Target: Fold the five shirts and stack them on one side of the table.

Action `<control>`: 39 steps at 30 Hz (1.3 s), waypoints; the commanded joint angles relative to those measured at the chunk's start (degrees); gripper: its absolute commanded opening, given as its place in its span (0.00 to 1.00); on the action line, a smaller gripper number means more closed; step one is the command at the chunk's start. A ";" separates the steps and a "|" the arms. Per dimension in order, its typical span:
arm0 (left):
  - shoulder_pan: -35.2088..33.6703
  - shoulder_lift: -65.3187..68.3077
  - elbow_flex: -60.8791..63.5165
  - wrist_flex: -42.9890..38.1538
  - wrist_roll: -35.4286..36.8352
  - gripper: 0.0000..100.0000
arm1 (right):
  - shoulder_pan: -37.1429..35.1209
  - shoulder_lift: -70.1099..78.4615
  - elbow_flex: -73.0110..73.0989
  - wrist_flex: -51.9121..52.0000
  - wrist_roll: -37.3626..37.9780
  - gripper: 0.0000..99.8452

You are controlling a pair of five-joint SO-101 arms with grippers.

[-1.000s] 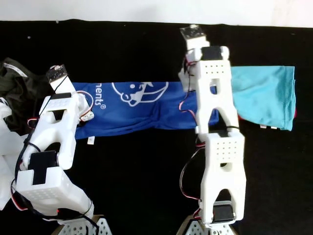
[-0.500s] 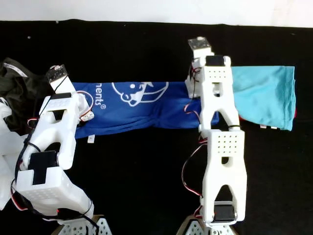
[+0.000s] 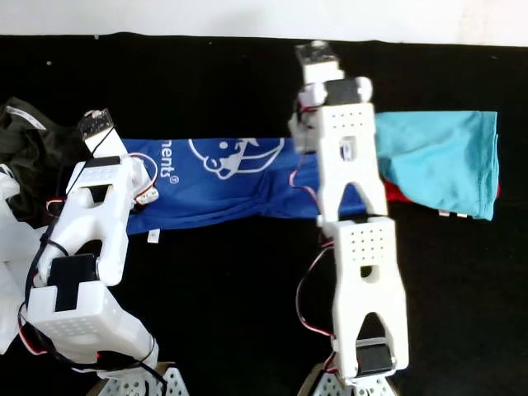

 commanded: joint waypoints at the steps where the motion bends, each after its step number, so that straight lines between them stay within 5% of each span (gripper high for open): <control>1: 0.66 0.31 -1.27 -0.18 0.00 0.01 | -4.44 -4.53 3.30 0.84 -0.53 0.01; 16: 0.66 0.31 -1.27 -0.18 0.00 0.01 | -11.30 -10.95 21.23 -0.40 -0.53 0.01; 31: 0.66 0.31 -1.27 -0.18 0.00 0.01 | -17.98 -2.95 20.62 -6.81 -0.53 0.01; 39: 0.66 0.31 -1.27 -0.18 0.00 0.01 | -16.31 -2.86 9.45 -0.66 -0.62 0.01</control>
